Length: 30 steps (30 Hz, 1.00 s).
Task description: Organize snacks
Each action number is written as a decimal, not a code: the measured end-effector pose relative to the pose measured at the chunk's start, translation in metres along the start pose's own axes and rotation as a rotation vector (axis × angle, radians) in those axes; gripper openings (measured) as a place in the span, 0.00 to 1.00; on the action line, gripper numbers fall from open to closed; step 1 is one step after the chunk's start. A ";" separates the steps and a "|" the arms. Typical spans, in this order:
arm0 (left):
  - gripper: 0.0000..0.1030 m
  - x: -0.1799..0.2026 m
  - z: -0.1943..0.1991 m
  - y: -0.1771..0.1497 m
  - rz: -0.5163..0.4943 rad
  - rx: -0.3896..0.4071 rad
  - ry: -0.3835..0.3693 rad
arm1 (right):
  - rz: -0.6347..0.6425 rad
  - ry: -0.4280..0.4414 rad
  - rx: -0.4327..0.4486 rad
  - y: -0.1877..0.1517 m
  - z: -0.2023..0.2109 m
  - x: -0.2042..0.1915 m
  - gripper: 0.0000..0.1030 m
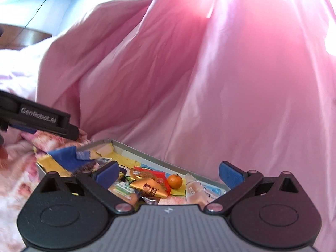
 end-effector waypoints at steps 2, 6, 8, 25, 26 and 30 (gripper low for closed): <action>0.97 -0.002 0.014 -0.003 -0.002 0.016 0.004 | -0.032 0.006 0.004 0.001 0.013 0.002 1.00; 0.98 -0.004 0.038 -0.012 -0.012 0.030 0.003 | -0.089 0.015 0.010 0.001 0.036 0.005 1.00; 0.98 -0.006 0.051 -0.018 -0.019 0.034 0.003 | -0.108 0.018 0.017 0.001 0.047 0.006 1.00; 0.99 -0.012 0.134 -0.071 -0.068 0.066 0.035 | -0.200 0.010 0.011 -0.018 0.118 0.003 1.00; 0.99 -0.013 0.137 -0.073 -0.068 0.064 0.037 | -0.205 0.012 0.009 -0.020 0.122 0.003 1.00; 0.99 -0.016 0.150 -0.082 -0.069 0.060 0.042 | -0.203 0.016 0.003 -0.025 0.134 -0.001 1.00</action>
Point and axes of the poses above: each gripper's, at about its wrist camera, not at the fingertips, and z roughly against the way its jaws point, x to its right, y to its top, the point moved 1 cm from there along -z, roughly the way its jaws point, and after that the axes turned 6 degrees about -x, right-handed, at the moved point
